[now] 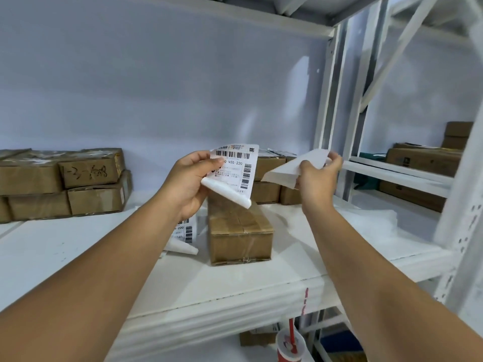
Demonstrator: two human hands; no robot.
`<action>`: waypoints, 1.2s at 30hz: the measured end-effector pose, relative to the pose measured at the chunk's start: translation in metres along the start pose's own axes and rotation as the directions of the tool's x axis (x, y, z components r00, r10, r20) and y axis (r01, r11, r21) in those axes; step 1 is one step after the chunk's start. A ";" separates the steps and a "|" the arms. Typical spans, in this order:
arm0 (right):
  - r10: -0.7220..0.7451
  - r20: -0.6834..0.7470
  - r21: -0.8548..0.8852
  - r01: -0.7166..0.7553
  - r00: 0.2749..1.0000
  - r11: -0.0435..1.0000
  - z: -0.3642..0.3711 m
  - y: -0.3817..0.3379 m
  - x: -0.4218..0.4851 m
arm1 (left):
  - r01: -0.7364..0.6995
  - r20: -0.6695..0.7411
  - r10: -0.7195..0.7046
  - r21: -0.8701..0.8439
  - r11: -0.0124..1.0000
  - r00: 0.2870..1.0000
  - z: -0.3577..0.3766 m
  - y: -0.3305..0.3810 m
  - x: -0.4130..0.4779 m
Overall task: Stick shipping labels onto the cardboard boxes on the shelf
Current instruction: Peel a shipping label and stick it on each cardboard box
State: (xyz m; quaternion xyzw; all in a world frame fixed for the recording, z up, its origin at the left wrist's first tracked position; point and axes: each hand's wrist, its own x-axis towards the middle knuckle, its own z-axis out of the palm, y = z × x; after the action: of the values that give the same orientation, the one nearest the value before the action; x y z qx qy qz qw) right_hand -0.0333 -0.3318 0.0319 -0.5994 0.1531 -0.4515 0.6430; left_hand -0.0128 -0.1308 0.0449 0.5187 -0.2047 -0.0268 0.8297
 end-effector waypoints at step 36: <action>0.163 0.157 -0.867 0.057 0.974 0.495 -0.077 0.019 0.035 | 0.065 0.023 -0.068 0.118 0.991 0.997 0.001 -0.005 -0.006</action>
State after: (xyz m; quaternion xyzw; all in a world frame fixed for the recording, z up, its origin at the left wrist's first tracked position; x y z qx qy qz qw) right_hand -0.0635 -0.4096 0.0091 -0.8813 0.3058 -0.2247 0.2816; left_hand -0.0177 -0.1321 0.0394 0.5727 -0.1996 -0.0493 0.7936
